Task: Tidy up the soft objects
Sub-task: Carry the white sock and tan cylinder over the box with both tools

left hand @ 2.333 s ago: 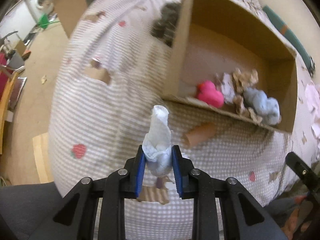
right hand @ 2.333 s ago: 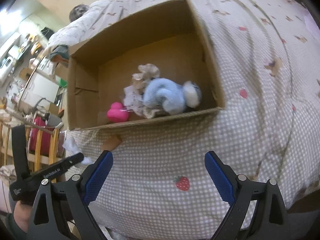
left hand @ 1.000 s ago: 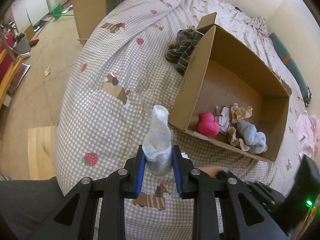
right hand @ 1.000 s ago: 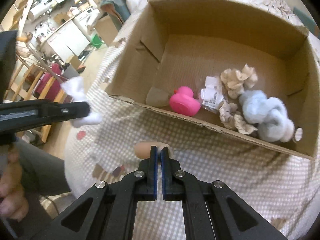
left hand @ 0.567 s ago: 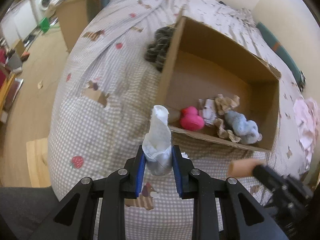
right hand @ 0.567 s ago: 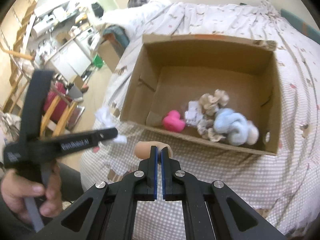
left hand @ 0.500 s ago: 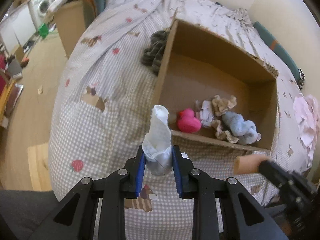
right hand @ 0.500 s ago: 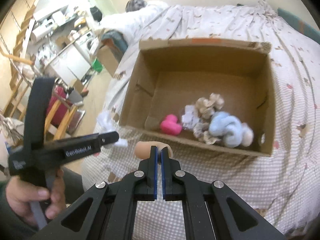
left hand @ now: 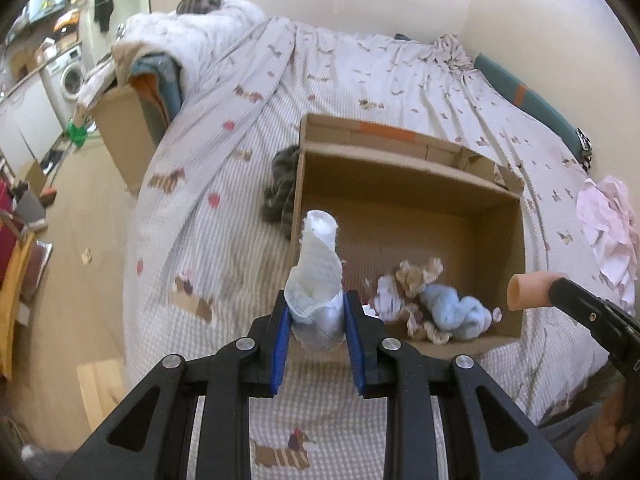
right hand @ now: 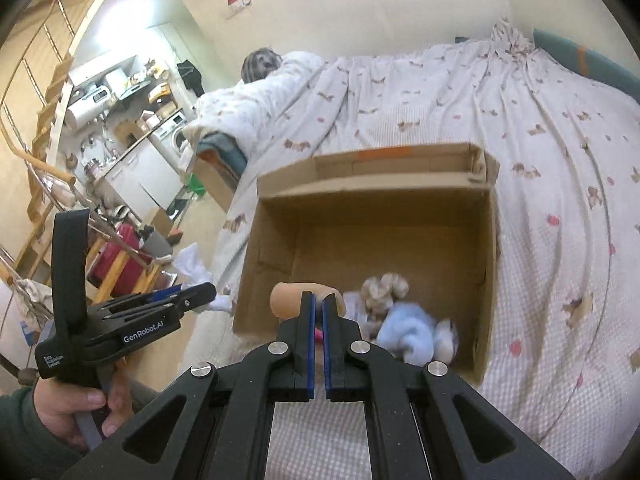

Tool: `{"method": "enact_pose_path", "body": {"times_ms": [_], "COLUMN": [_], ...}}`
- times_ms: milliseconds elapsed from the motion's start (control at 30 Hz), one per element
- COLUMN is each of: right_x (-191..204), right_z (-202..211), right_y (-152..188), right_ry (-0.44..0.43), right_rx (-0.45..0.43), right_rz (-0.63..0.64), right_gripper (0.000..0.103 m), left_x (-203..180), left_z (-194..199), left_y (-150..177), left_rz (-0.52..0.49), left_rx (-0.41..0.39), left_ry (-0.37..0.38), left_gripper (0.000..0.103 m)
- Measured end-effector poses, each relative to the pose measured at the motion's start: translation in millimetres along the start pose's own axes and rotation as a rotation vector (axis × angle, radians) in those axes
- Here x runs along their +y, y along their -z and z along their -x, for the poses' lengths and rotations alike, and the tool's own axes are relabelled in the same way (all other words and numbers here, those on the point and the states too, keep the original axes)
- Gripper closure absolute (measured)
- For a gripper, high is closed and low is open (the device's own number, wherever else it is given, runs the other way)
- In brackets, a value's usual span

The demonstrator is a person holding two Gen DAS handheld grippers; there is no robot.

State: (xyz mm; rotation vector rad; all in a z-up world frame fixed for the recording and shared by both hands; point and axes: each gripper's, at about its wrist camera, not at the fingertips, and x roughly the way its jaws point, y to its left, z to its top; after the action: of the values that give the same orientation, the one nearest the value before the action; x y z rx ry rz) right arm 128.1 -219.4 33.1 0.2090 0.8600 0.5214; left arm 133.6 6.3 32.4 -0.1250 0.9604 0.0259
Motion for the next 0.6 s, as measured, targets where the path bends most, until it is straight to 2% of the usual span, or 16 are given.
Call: {"method": "enact_pose_path", "body": {"times_ms": [167,300,467,600], "right_x": [-14.5,-34.5,-35.0,-32.6], "right_z": [-8.2,-23.2,-40.8,-55.4], "right_y": [-7.9,-3.3,-0.9,2.2], "right_ry": [-0.001,-0.057,-0.011,0.026], "right_rx": [-0.021,-0.037,-0.021,0.019], "right_rz": [-0.029,-0.131,-0.108,-0.077], "right_gripper": [0.098,0.098,0.098,0.098], "left_x": [-5.9,-11.7,-5.9,-19.9], "left_z": [-11.8,-35.5,-65.8,-58.9], "left_y": [-17.6,-18.6,-10.8,-8.9], "left_rz": [-0.035,-0.102,-0.013,-0.099], "left_rx": [-0.001,-0.038,0.065,-0.014], "left_ry": [0.002,0.006,0.076,0.0], "left_gripper": [0.08,0.08,0.08,0.08]}}
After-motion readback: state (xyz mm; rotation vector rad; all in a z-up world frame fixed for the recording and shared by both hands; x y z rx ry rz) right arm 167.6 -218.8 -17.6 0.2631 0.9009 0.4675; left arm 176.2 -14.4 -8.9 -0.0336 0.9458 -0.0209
